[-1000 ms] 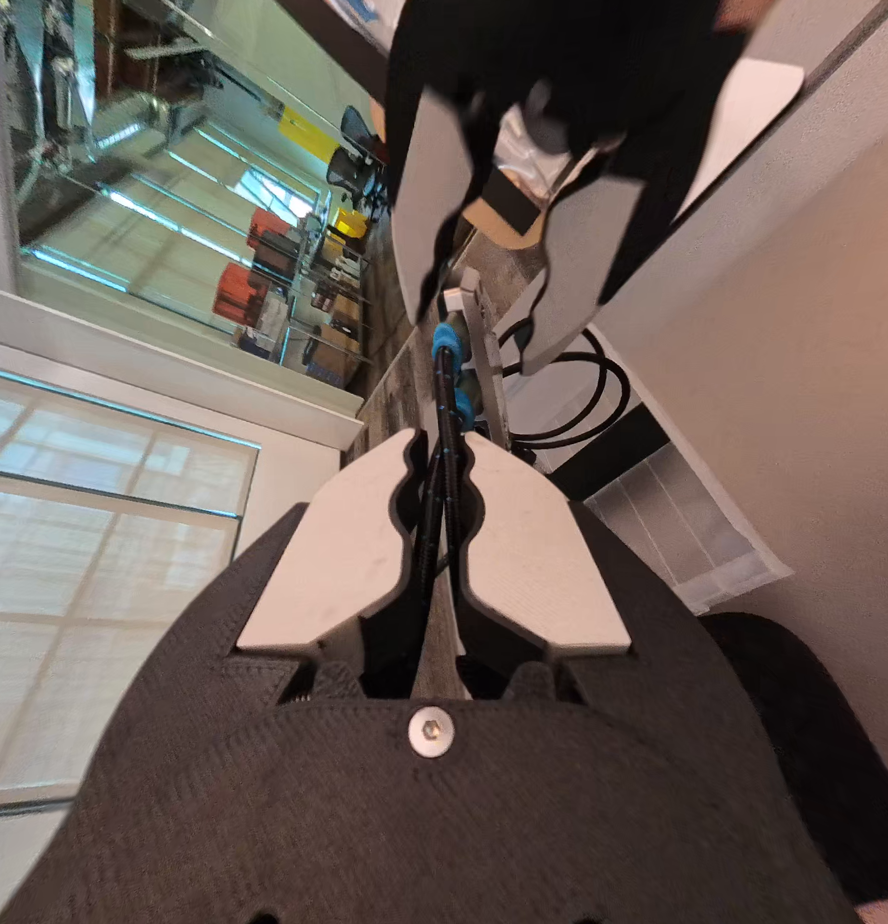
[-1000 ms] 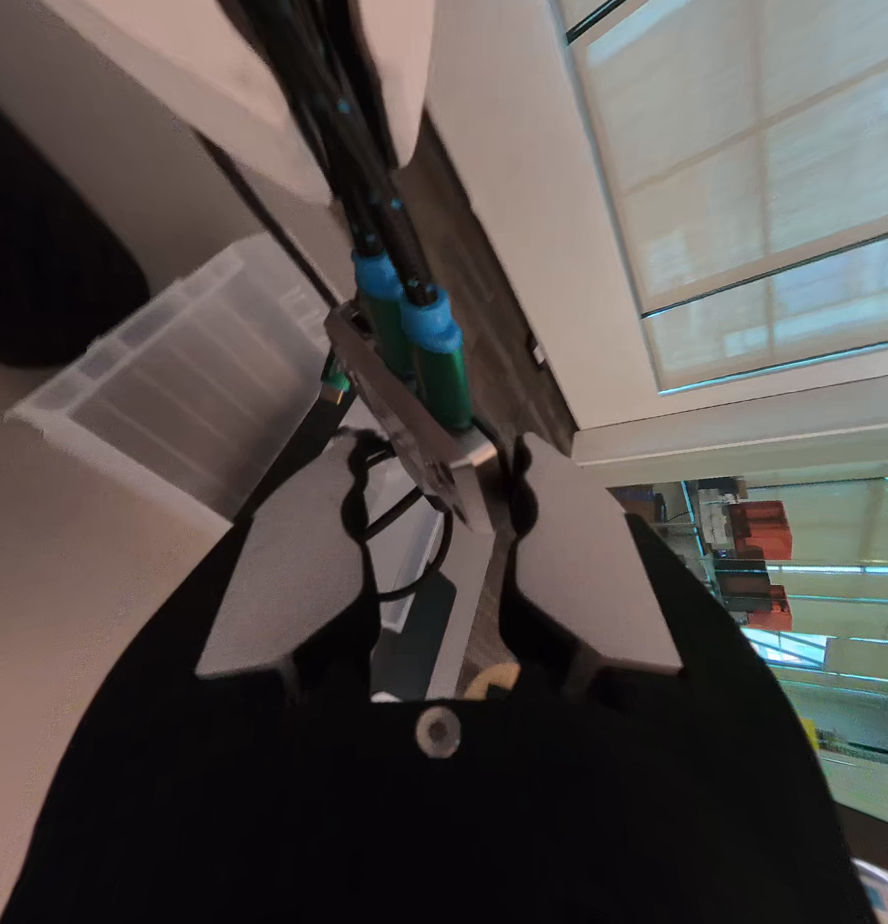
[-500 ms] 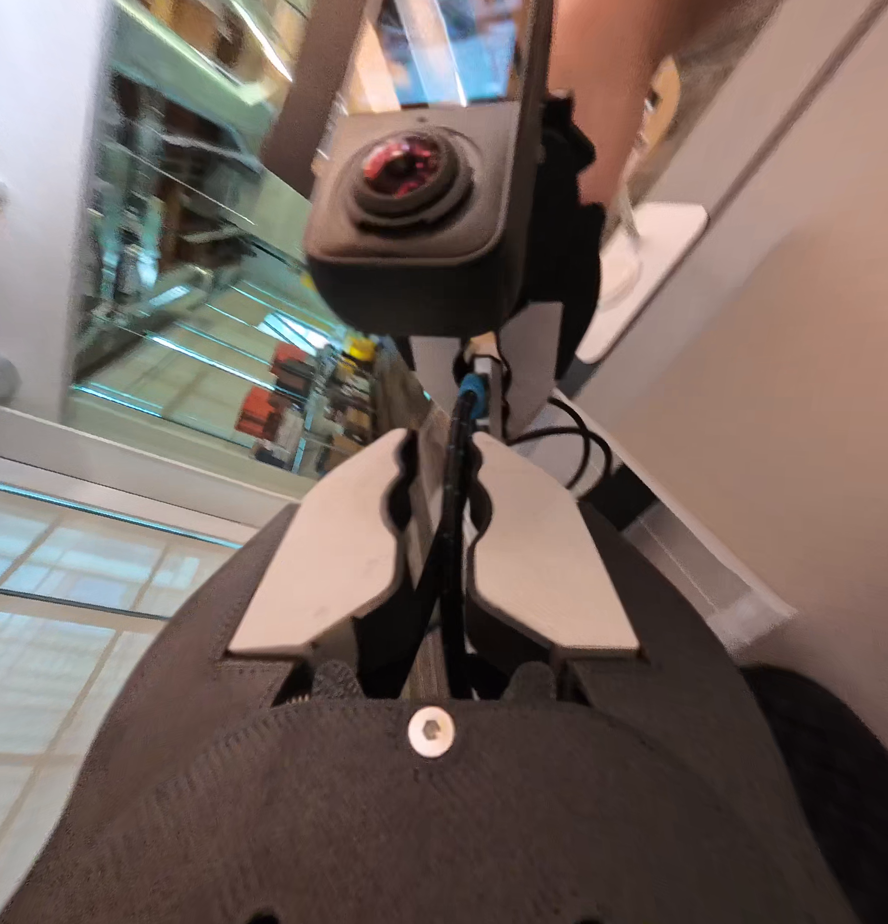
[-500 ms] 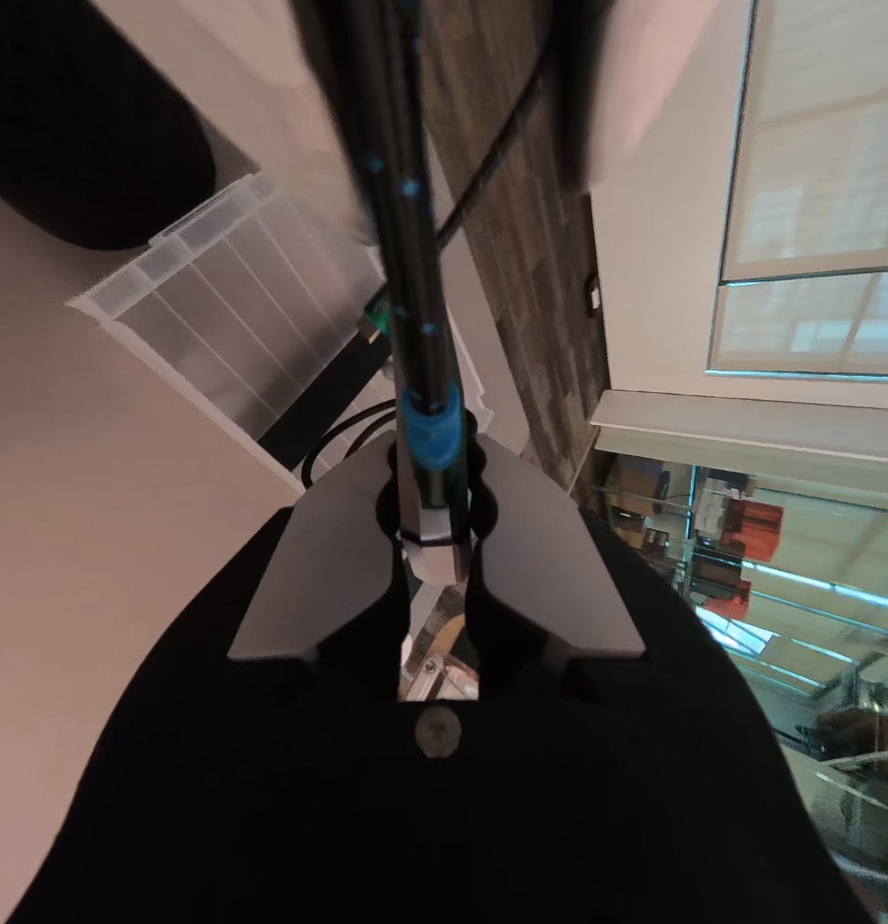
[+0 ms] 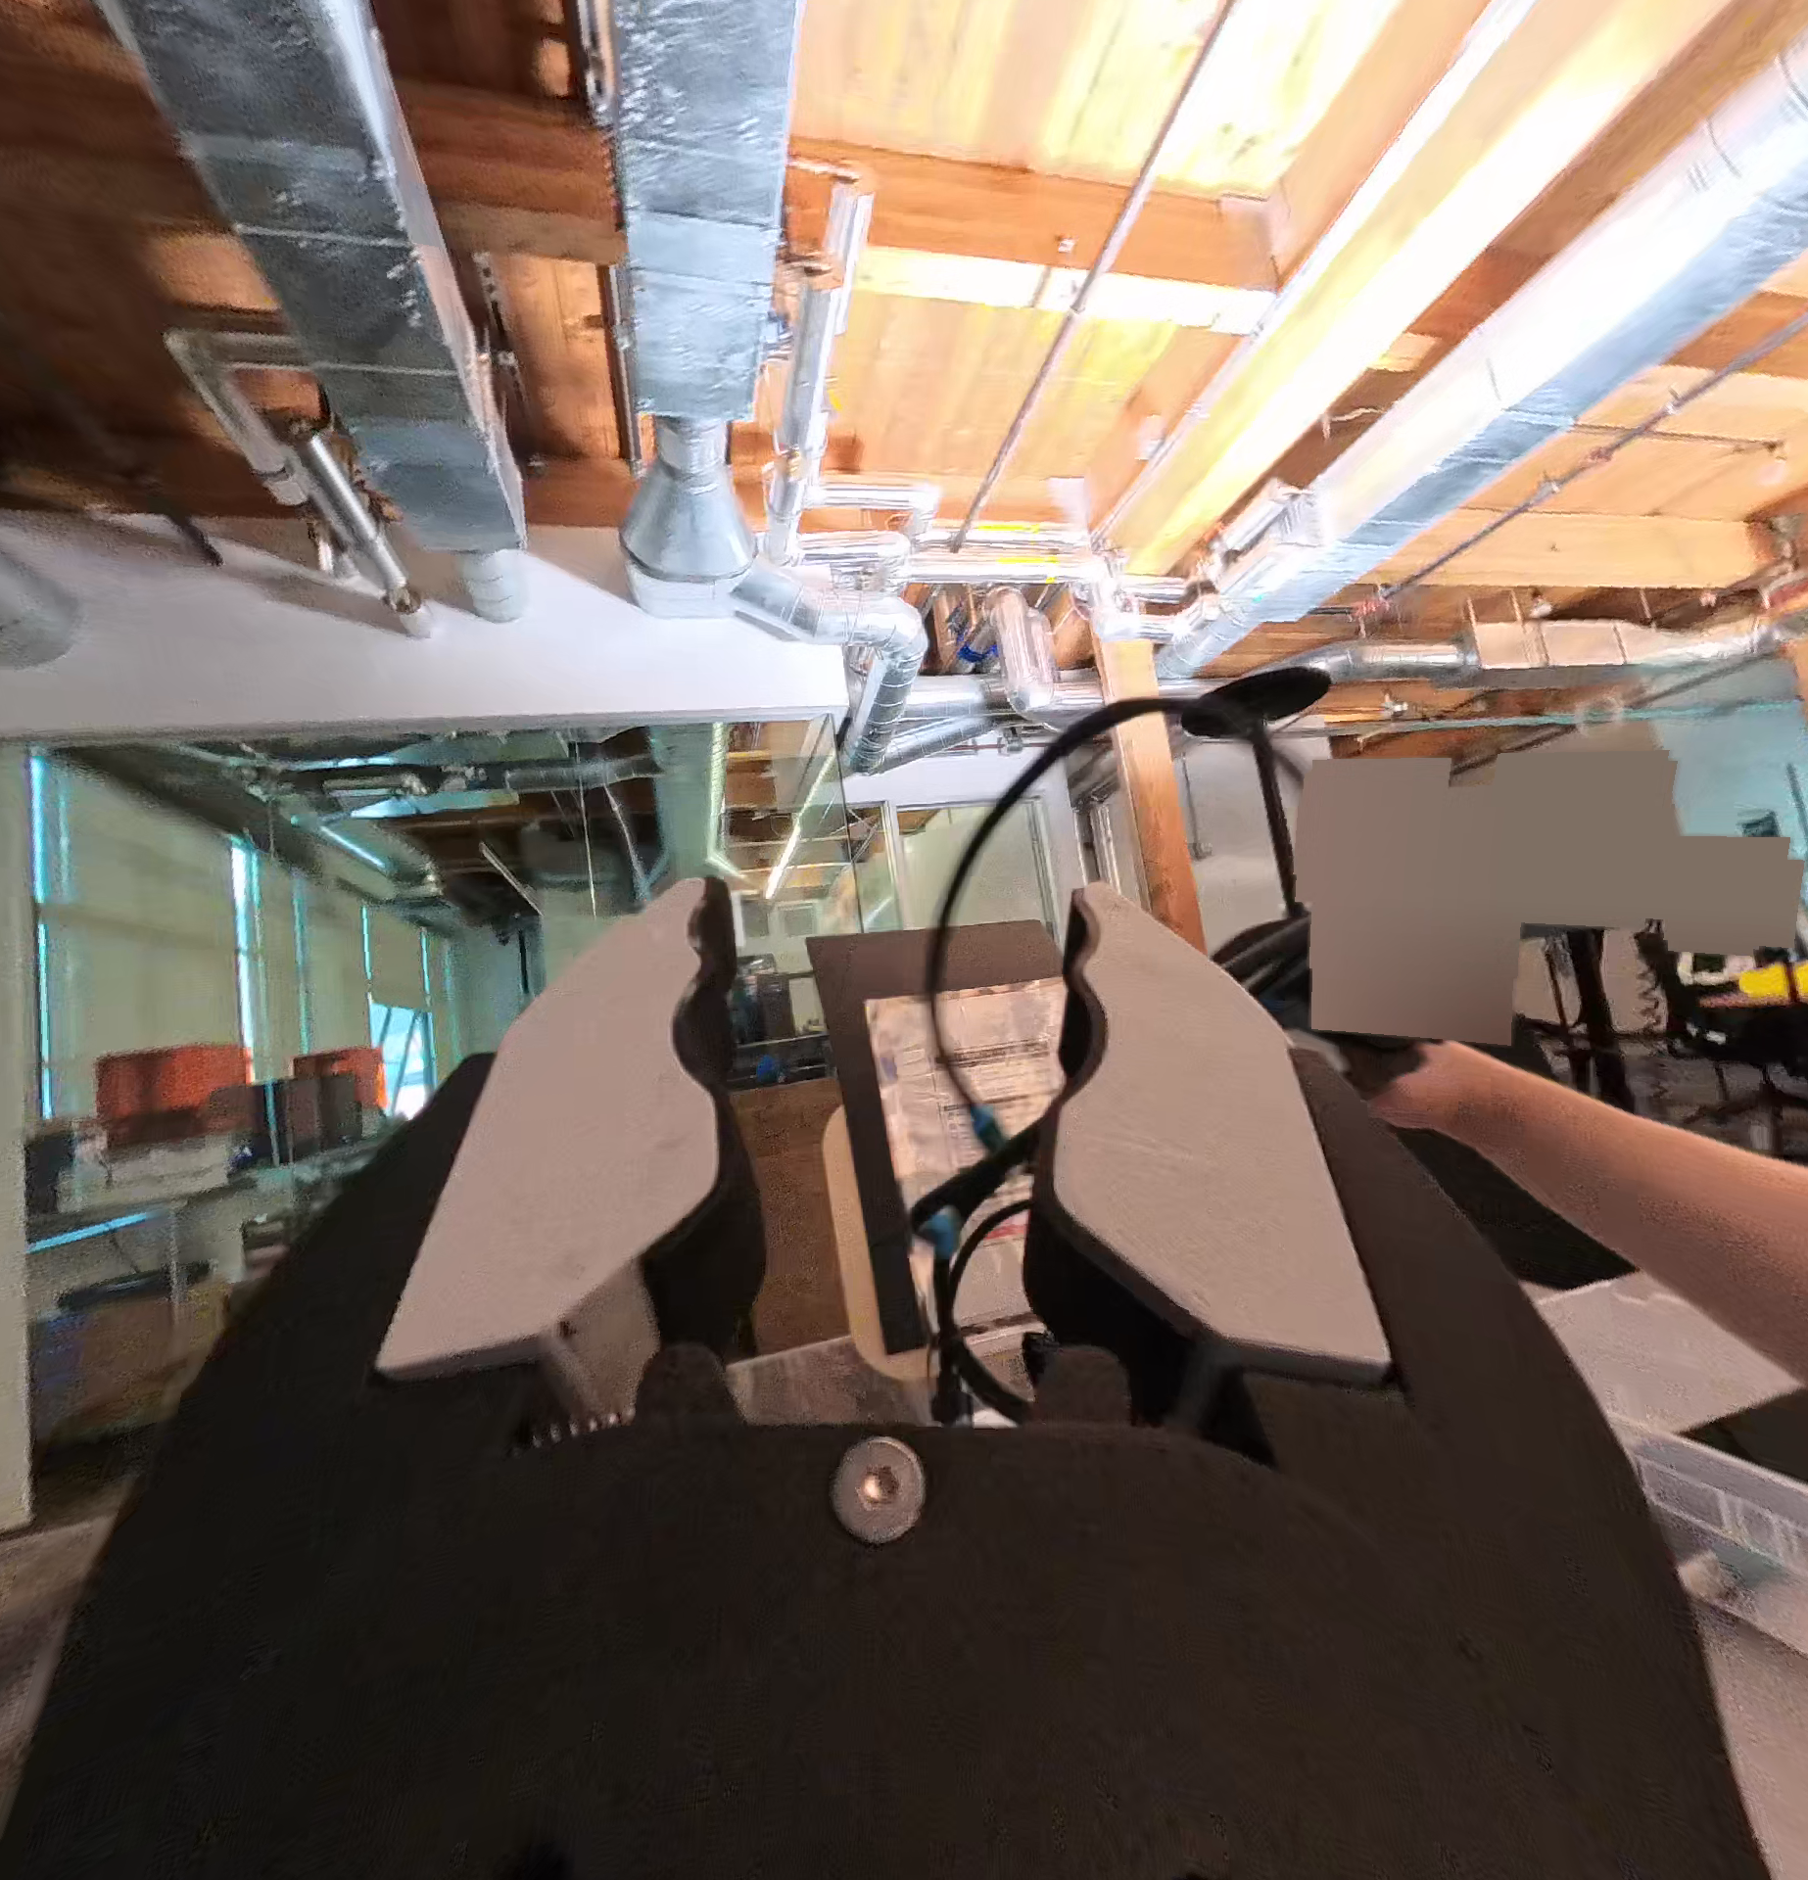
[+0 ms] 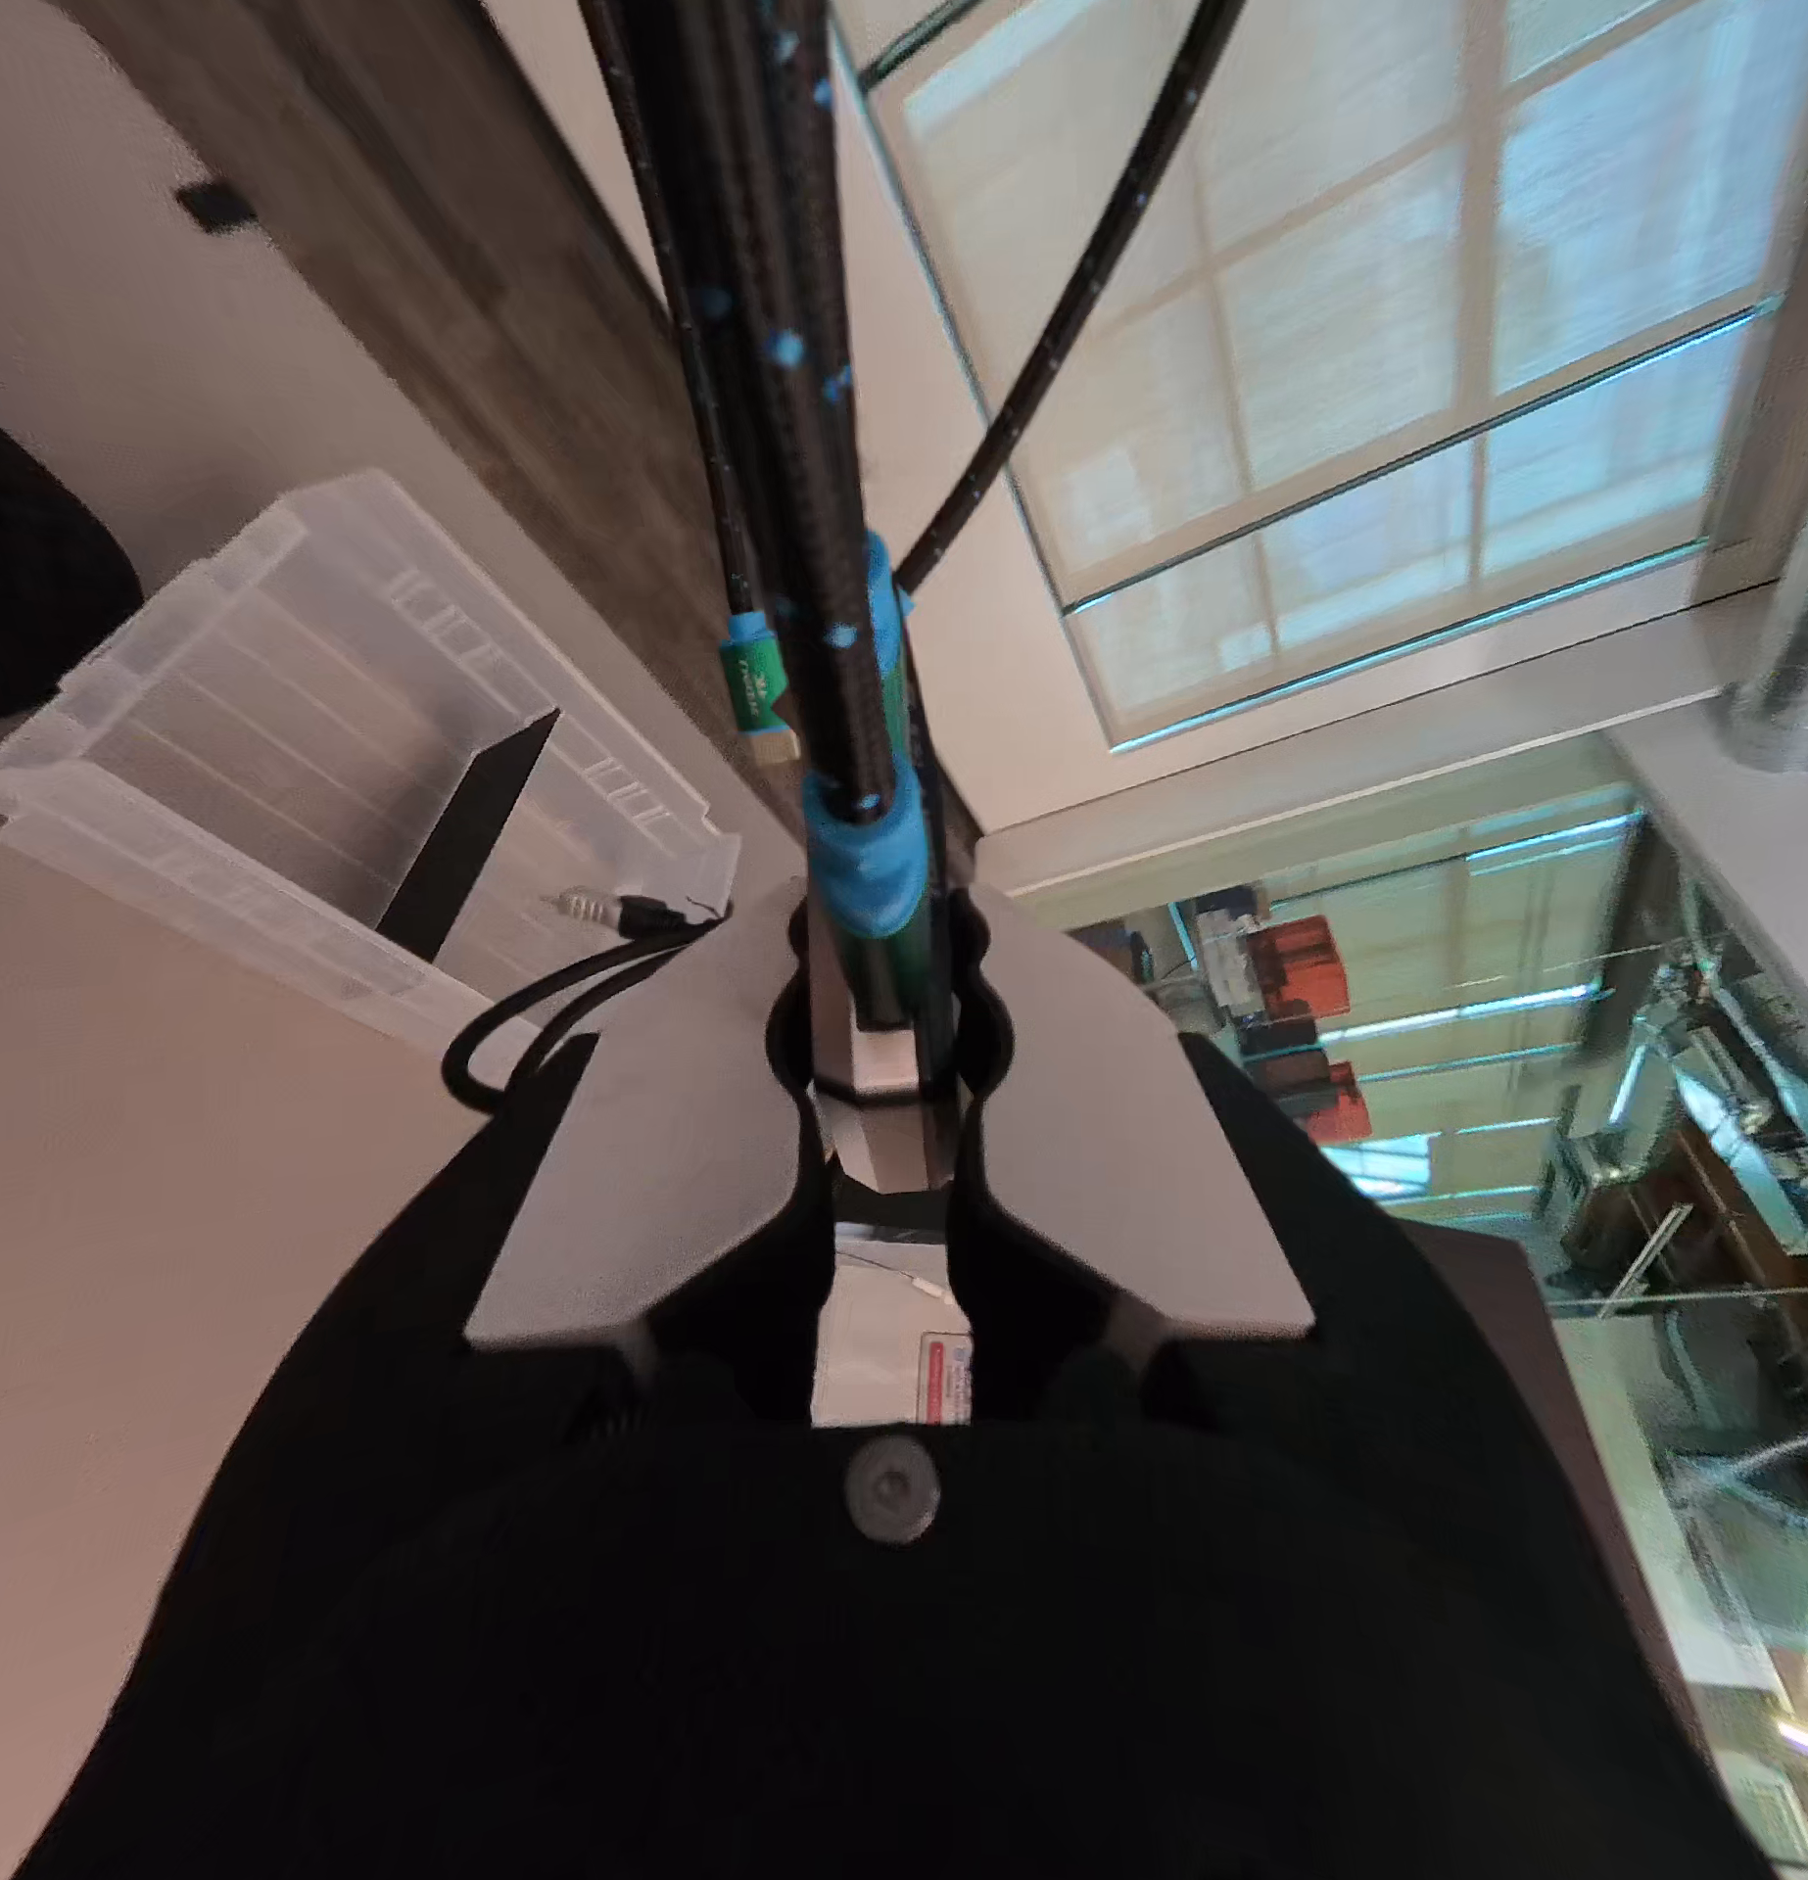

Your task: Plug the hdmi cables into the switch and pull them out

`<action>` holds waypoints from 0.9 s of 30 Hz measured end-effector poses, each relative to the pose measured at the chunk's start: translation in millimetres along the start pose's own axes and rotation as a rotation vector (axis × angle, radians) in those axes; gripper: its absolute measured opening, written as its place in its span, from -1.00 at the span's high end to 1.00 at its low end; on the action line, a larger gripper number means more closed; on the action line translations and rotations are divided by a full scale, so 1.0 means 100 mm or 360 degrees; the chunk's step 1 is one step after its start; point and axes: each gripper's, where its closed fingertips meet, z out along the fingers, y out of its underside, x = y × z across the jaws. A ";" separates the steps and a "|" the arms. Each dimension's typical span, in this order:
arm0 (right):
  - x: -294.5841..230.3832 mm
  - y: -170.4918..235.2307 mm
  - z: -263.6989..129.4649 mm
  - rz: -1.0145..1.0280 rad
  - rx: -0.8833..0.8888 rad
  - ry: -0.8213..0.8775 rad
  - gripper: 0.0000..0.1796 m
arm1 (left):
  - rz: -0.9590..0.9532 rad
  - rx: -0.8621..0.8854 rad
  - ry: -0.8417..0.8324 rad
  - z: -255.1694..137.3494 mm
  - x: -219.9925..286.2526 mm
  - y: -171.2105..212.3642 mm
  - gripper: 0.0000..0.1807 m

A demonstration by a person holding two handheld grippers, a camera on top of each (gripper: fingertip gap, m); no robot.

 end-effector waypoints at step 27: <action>-1.35 0.24 -1.21 -0.0371 -0.0248 0.0274 0.74 | 0.0770 -0.0822 0.1603 0.53 2.66 2.50 0.29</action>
